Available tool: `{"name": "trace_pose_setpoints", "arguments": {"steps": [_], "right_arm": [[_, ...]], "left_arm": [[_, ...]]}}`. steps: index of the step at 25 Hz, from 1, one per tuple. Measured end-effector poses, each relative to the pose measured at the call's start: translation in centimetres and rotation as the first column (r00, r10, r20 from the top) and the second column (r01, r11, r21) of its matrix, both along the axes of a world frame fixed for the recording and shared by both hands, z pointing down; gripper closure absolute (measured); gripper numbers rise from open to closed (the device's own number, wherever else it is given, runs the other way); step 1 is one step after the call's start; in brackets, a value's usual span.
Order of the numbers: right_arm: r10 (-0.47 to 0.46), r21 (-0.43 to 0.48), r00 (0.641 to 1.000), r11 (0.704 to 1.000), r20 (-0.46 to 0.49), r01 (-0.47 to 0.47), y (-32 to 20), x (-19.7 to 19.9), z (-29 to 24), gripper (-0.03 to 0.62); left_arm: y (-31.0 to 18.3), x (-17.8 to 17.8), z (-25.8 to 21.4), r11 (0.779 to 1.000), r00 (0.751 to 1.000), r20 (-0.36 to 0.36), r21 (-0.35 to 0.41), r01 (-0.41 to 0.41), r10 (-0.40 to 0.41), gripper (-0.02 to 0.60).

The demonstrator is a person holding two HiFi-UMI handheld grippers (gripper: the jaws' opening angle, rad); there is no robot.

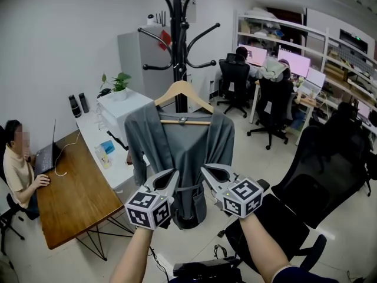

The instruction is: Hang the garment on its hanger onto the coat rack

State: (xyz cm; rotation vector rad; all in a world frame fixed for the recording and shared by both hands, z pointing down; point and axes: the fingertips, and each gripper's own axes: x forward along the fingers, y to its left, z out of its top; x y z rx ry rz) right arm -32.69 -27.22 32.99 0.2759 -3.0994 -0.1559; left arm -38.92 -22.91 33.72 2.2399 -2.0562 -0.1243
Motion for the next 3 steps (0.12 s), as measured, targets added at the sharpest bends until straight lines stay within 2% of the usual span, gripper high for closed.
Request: {"name": "trace_pose_setpoints", "arguments": {"steps": [3], "right_arm": [[0.000,0.003,1.000,1.000,-0.003,0.000,-0.11,0.04,-0.13,0.592]], "left_arm": [[-0.10,0.08,-0.01,1.000,1.000,0.001,-0.004,-0.002,0.002,0.581]]}}
